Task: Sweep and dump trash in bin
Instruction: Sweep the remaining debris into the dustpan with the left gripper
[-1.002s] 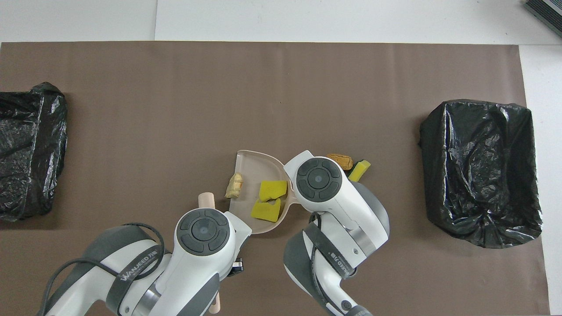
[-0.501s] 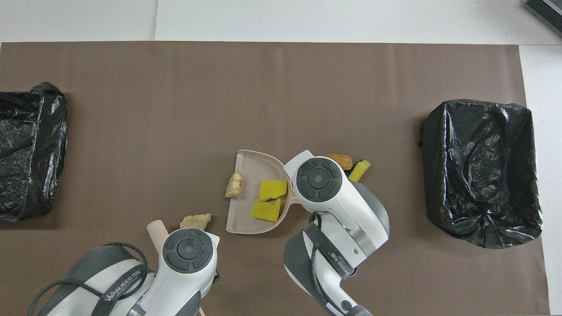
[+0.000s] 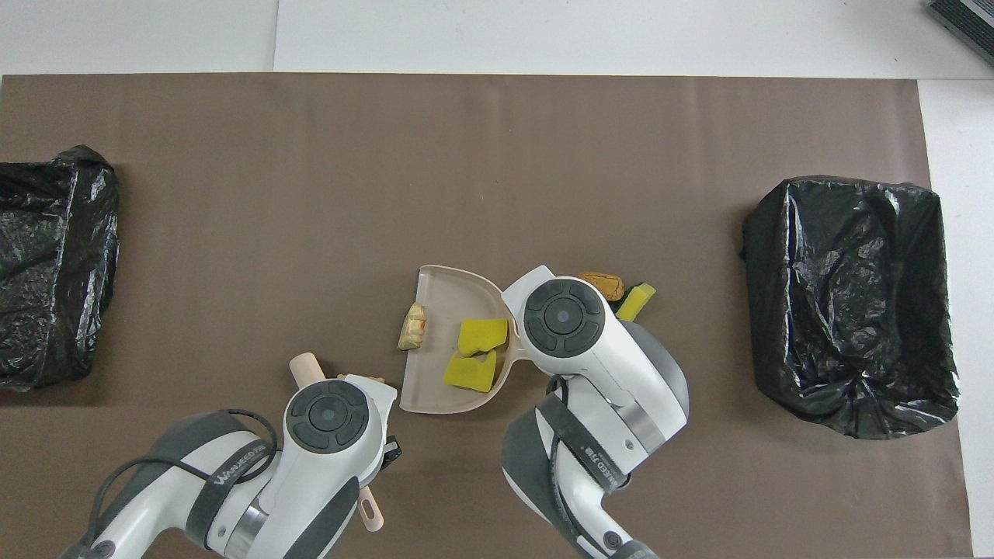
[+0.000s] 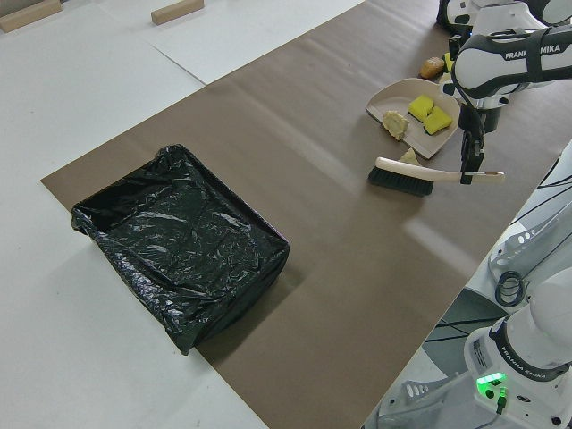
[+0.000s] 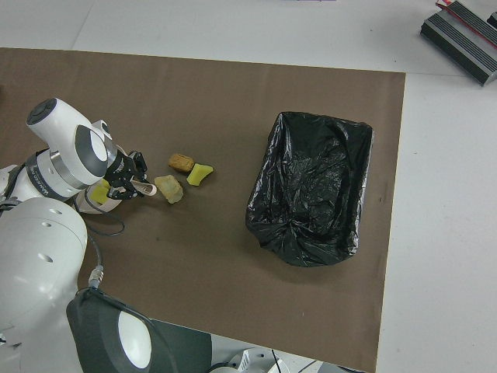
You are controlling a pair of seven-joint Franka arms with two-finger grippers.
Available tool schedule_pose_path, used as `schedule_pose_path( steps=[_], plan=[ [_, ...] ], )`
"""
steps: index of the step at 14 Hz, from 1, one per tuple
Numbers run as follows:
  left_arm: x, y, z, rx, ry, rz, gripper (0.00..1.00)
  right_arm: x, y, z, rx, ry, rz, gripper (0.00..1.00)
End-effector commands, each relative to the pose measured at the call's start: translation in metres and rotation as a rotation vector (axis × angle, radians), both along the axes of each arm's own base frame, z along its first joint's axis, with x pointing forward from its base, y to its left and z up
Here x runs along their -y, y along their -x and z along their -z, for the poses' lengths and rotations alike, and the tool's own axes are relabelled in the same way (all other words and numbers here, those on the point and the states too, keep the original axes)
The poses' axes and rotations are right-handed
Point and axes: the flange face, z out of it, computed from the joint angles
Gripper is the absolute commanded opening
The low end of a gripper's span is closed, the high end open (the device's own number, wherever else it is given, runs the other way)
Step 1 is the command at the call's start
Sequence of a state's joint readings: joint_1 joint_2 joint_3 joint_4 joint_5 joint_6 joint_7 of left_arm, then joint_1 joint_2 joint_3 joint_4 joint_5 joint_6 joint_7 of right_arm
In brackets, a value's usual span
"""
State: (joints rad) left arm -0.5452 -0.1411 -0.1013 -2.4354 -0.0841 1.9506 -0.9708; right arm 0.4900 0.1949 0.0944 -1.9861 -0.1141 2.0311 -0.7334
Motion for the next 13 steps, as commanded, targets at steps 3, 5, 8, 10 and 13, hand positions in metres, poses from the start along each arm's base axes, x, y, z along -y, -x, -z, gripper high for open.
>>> schedule_pose_path(
  steps=[3,5,8,10,13],
  plan=[
    [0.024,-0.057,-0.008,0.096,0.144,0.19,0.0,0.0,-0.004,-0.005,0.023,0.007,-0.008,0.0],
    [0.035,-0.054,-0.01,0.107,0.19,0.325,0.0,0.0,-0.003,-0.005,0.022,0.007,-0.008,0.0],
    [0.062,-0.041,-0.014,0.14,0.247,0.442,0.0,0.0,-0.003,-0.005,0.021,0.007,-0.01,0.0],
    [0.077,-0.035,-0.022,0.149,0.257,0.467,0.0,0.0,-0.003,-0.005,0.021,0.007,-0.011,0.0],
    [0.092,-0.033,-0.031,0.163,0.271,0.488,0.0,0.0,-0.004,-0.005,0.022,0.006,-0.011,0.0]
  ],
)
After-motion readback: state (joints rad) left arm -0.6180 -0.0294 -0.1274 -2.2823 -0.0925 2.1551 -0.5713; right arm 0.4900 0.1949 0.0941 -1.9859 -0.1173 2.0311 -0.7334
